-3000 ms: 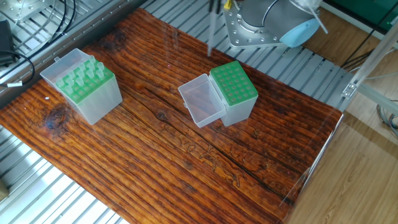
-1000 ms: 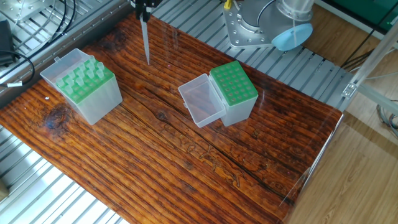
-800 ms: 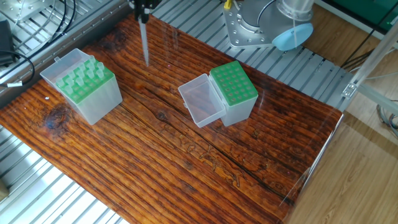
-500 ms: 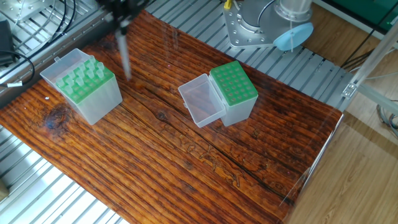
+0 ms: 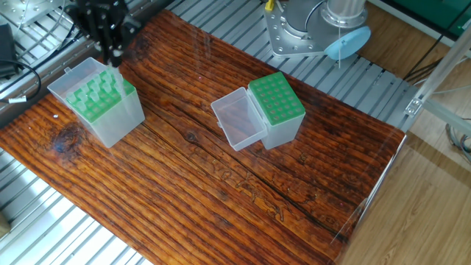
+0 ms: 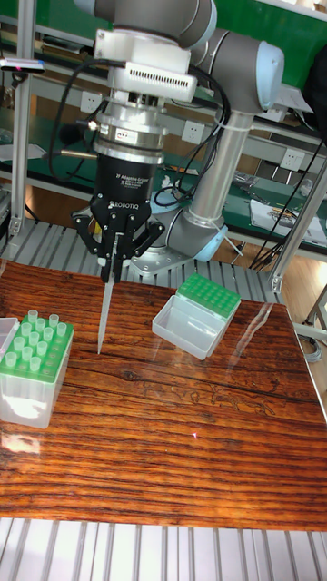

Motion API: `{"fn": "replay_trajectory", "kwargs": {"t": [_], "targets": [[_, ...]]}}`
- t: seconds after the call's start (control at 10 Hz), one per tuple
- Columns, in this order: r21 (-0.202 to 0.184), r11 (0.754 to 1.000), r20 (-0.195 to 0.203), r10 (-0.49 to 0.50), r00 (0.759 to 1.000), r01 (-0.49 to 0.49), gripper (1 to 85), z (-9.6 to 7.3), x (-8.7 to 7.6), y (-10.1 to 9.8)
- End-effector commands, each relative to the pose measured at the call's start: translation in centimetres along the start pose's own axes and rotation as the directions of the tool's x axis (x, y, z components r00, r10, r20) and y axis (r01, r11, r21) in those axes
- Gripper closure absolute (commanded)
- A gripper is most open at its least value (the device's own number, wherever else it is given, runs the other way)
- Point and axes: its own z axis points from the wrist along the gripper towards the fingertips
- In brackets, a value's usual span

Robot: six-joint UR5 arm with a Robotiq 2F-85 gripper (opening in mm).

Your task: Transfer all large pipette tips from one holder to another

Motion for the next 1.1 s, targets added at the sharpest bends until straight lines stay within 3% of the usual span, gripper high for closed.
{"fn": "replay_trajectory", "kwargs": {"t": [0.0,0.4,0.5,0.7,0.8,1.0], "targets": [[0.031,0.998,-0.02,0.051,0.999,-0.05,79.0,0.1,0.3,-0.7],[0.062,0.995,-0.043,0.086,0.995,-0.083,81.7,0.1,1.0,-1.5],[0.044,0.996,-0.029,0.078,0.997,-0.076,81.7,0.3,0.2,-1.6],[0.035,0.998,-0.013,0.046,0.999,-0.045,80.3,-0.2,-2.8,-3.8],[0.008,1.0,-0.009,0.028,1.0,-0.028,80.0,-0.6,-4.5,-4.8],[-0.011,1.0,-0.009,0.014,1.0,-0.015,80.0,-0.7,-5.4,-5.6]]}}
